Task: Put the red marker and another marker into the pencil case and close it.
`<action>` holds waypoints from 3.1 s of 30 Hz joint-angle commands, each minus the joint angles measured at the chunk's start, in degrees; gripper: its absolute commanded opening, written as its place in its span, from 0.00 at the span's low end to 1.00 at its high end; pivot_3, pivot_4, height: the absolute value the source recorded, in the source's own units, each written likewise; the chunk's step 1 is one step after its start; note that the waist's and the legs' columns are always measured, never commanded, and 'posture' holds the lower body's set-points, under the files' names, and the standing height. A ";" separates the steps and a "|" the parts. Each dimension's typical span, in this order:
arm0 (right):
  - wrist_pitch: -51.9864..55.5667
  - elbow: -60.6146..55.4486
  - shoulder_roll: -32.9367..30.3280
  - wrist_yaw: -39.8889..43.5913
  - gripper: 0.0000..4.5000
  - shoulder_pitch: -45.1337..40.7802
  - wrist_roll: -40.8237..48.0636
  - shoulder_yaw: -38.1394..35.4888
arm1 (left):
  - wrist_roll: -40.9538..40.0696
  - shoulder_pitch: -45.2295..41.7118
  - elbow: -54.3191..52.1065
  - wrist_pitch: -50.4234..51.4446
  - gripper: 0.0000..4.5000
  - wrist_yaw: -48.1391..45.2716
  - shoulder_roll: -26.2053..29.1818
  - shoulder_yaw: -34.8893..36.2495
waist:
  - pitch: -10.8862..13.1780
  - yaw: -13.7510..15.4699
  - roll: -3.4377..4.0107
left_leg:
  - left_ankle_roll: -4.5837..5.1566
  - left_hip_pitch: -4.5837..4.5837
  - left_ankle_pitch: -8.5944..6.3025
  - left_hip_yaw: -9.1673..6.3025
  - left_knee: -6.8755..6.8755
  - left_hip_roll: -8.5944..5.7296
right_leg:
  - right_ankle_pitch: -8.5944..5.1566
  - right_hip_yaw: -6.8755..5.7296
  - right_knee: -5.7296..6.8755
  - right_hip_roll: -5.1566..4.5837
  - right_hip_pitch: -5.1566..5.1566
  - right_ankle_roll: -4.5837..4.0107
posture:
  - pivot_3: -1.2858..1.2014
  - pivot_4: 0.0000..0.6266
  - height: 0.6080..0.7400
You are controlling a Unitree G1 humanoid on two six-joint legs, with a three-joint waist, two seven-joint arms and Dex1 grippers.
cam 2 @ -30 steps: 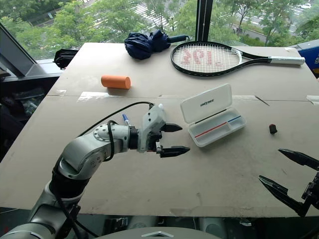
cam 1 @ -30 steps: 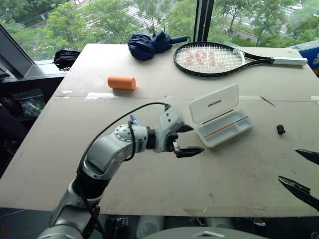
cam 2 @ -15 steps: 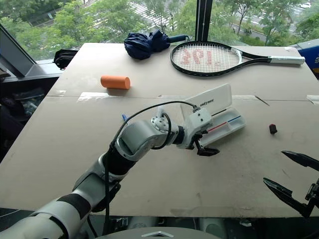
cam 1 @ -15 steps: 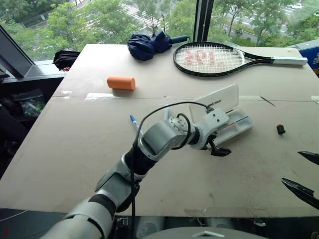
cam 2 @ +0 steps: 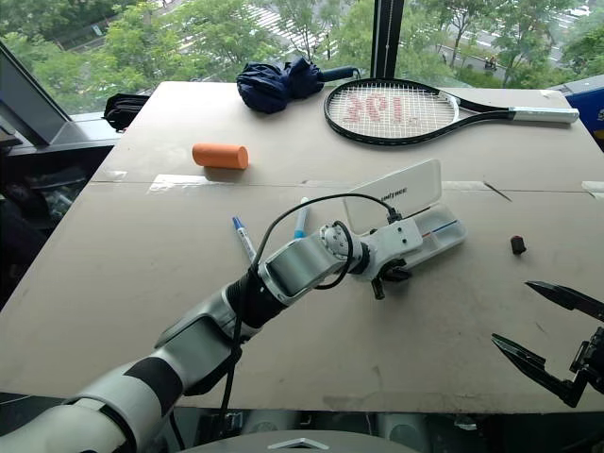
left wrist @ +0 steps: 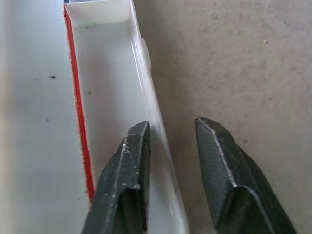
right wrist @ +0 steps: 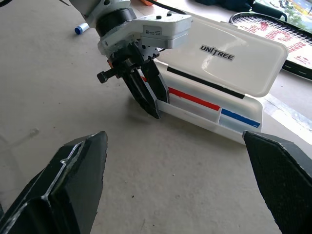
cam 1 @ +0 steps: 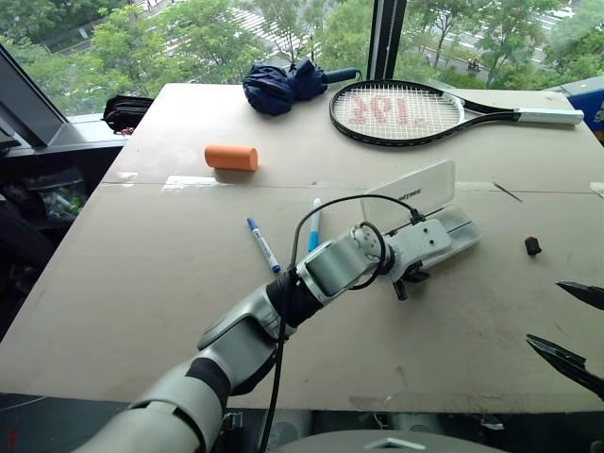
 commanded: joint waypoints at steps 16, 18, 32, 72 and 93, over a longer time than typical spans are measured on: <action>-2.90 -3.03 2.36 -3.95 1.00 0.19 -1.66 3.60 | 7.29 5.58 -1.92 -24.70 0.01 -23.18 18.14 5.32 | -0.03 -0.15 0.07 | 0.02 0.02 -0.01 0.02 0.00 0.04 | 0.00 0.01 0.03 0.01 0.00 0.01 | 0.52 0.24 0.93; -2.65 -3.02 1.93 -4.02 1.00 0.02 -1.62 3.79 | 8.11 6.26 -2.37 -25.35 0.01 -24.10 18.54 5.47 | -0.03 -0.07 0.07 | 0.02 0.02 -0.01 -0.01 0.00 0.04 | 0.00 -0.02 0.04 0.02 0.00 0.01 | 0.52 0.24 0.93; -0.50 -4.23 0.46 -4.17 1.00 -0.33 0.09 4.26 | -8.68 17.89 -25.21 -11.68 0.96 -25.27 23.78 28.47 | 0.01 -0.08 0.09 | 0.03 -0.01 -0.02 -0.06 0.01 0.27 | 0.00 -0.07 0.06 -0.02 -0.01 0.01 | 0.52 0.24 0.93; 6.52 -0.06 -7.53 2.37 1.00 -15.75 4.95 12.05 | 6.66 27.63 -30.29 31.72 0.01 41.83 -7.33 51.86 | -0.31 0.73 0.25 | 0.03 0.17 -0.02 -0.77 0.17 -0.22 | 0.01 -0.68 0.05 -0.39 0.59 0.02 | 0.52 0.24 0.93; 2.83 -12.54 3.85 -8.46 1.00 4.15 3.52 3.03 | -2.05 -3.57 2.43 -18.81 0.01 -30.72 19.05 16.98 | -0.10 0.17 0.09 | 0.01 -0.06 0.00 -0.66 0.08 -0.32 | -0.12 -0.63 -0.16 -0.34 0.42 -0.20 | 0.52 0.24 0.93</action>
